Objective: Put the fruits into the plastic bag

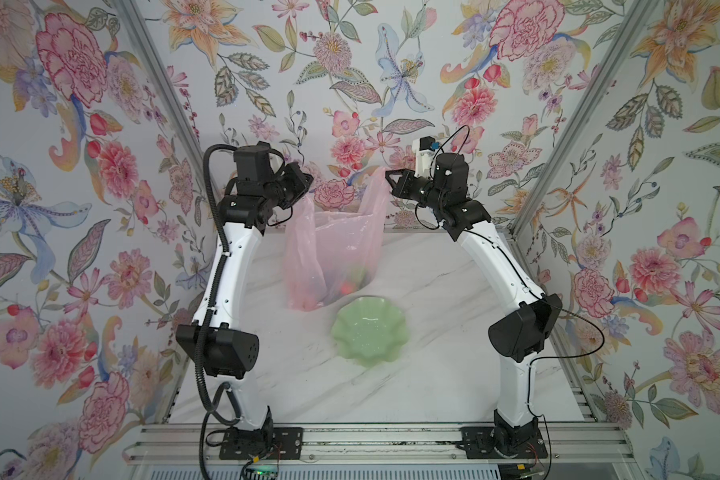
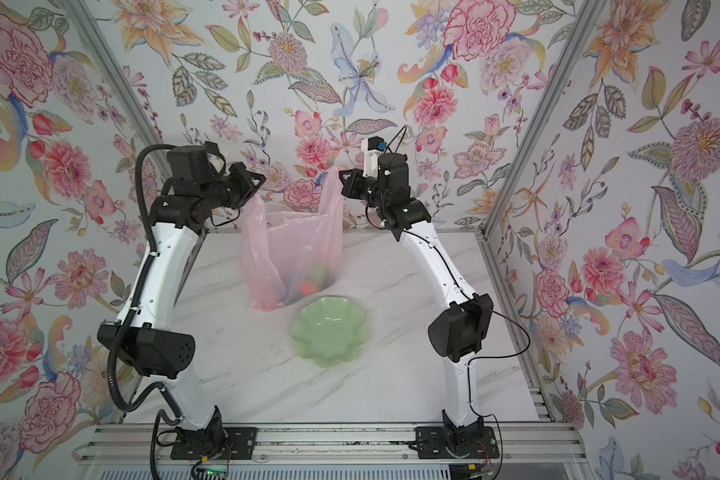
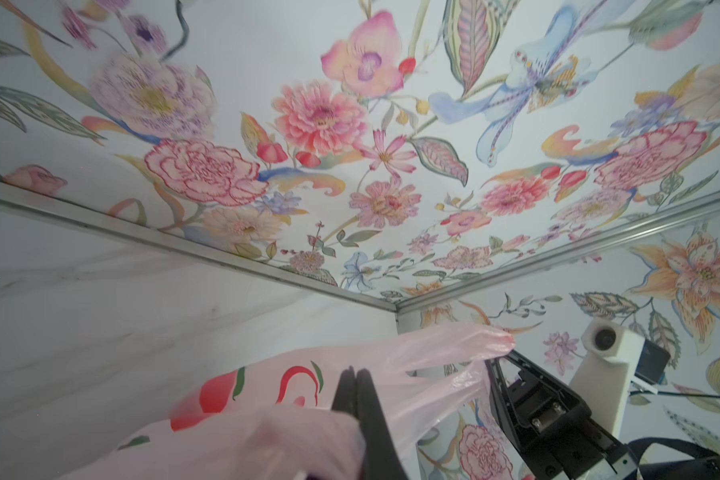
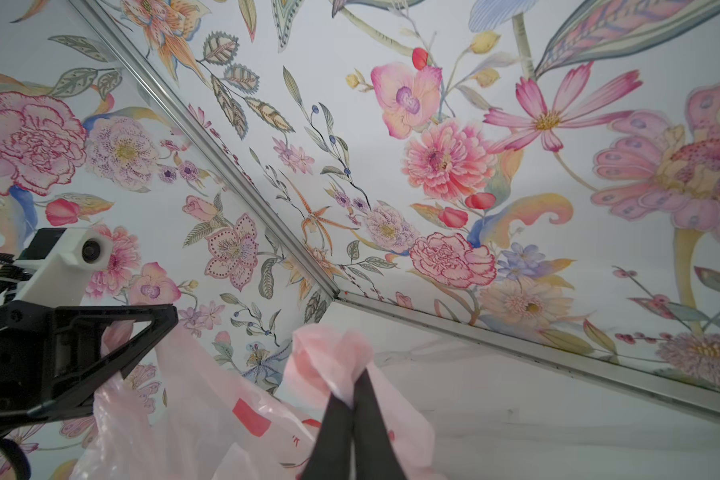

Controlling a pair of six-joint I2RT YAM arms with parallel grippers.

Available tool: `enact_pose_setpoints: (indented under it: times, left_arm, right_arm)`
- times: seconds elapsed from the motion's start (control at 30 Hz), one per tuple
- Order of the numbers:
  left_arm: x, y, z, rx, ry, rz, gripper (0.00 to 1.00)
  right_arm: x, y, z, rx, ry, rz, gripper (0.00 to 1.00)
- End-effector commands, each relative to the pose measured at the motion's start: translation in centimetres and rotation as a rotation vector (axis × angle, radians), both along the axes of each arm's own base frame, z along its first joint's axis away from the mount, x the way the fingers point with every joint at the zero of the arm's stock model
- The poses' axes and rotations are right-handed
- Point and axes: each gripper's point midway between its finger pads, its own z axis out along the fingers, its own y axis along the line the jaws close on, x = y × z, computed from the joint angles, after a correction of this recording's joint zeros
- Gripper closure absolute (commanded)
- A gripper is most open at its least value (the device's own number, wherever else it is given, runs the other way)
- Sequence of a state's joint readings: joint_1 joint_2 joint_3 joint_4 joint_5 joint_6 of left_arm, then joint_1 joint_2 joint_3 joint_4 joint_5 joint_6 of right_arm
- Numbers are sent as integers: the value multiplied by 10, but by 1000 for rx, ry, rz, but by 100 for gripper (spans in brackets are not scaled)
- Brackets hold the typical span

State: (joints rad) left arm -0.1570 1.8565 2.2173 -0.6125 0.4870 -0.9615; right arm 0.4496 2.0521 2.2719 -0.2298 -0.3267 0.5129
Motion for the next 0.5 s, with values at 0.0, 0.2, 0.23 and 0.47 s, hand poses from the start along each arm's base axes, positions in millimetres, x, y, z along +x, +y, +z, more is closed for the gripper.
enact_pose_setpoints:
  times: [0.0, 0.2, 0.23, 0.47]
  left_arm:
    - [0, -11, -6, 35, -6, -34, 100]
    - [10, -4, -7, 36, -17, -14, 100]
    - [11, -4, -8, 35, -15, -14, 100]
    - [16, -7, -24, 36, 16, -24, 94]
  right_arm:
    - [-30, -12, 74, 68, -178, 8, 100]
    - [-35, -23, 64, 48, -168, -9, 100]
    - [-35, -25, 62, 46, -164, -14, 100]
    - [-34, -41, 28, 27, -97, -38, 100]
